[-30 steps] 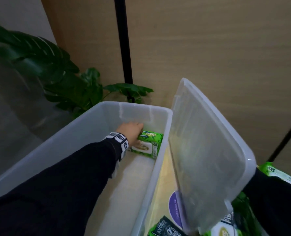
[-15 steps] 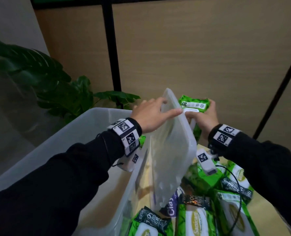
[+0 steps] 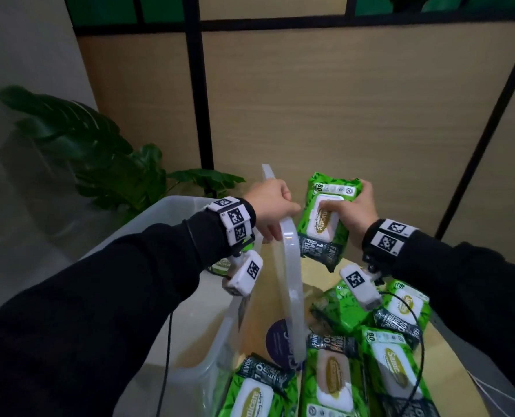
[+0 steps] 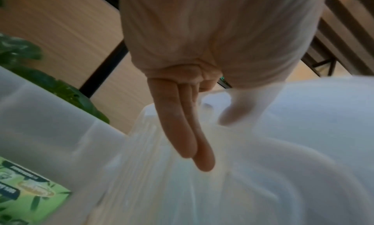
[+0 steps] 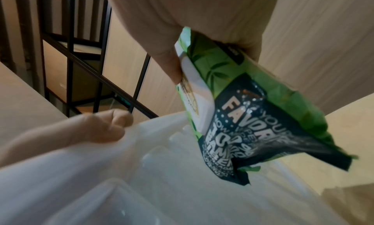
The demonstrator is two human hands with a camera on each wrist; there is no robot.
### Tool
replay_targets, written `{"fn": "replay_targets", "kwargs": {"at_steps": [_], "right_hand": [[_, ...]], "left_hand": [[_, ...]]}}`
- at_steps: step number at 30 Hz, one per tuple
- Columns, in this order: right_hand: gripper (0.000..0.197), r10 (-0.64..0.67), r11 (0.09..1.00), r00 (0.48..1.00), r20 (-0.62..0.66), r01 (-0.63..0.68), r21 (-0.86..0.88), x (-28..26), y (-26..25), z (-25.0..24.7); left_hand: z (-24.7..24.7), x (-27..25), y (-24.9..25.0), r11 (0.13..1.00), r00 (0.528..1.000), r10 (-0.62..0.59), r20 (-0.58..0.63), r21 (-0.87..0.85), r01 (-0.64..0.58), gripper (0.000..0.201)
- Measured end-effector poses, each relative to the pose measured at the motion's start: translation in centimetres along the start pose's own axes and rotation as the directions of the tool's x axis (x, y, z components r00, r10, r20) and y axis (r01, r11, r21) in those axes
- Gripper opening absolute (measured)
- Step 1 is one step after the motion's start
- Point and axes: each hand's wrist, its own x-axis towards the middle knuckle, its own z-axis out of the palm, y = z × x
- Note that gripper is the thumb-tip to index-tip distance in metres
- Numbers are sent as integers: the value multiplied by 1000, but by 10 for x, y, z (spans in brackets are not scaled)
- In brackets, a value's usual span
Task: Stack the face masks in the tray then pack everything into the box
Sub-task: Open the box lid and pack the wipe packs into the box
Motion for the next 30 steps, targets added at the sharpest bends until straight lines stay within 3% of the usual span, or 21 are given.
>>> {"fn": "replay_targets", "kwargs": {"at_steps": [3, 7, 13, 15, 16, 19, 22, 25, 27, 29, 30], "right_hand": [[86, 9, 1000, 1000, -23, -9, 18, -5, -6, -21], [83, 3, 999, 998, -70, 0, 38, -17, -11, -47], [90, 30, 994, 999, -26, -27, 109, -25, -22, -60], [91, -6, 989, 1000, 25, 2, 146, -30, -29, -55], [91, -40, 984, 997, 59, 29, 176, -33, -35, -50], [86, -161, 949, 970, 184, 102, 297, -42, -61, -27], [86, -275, 903, 903, 329, 125, 412, -52, -91, 10], [78, -314, 866, 849, 426, 72, 495, -57, -106, 33], [79, -256, 935, 830, 496, 82, 345, -53, -101, 34], [76, -100, 992, 859, 502, 128, -21, -37, -77, 23], [70, -19, 961, 877, 480, 148, -234, -24, -55, 12]], "left_hand": [[-8, -6, -8, 1000, 999, 2, -45, 5, -2, 10], [-10, -16, -23, 995, 999, -46, -3, 91, 46, 16], [-37, -35, -20, 940, 987, -157, 36, 313, 138, 62], [-51, -35, -9, 832, 997, -35, -64, 552, 64, 83], [-59, -34, 0, 815, 992, 60, -111, 580, 15, 91], [-74, -32, 30, 930, 968, 245, -42, 291, -223, 103], [-77, -33, 48, 946, 942, 323, 87, -16, -323, 115], [-103, -35, 46, 938, 939, 344, -23, -27, -345, 127], [-132, -40, 39, 920, 925, 374, -71, 155, -360, 119], [-162, -42, 24, 861, 920, 370, -129, 421, -287, 93], [-174, -41, 12, 826, 925, 347, -156, 518, -222, 84]]}}
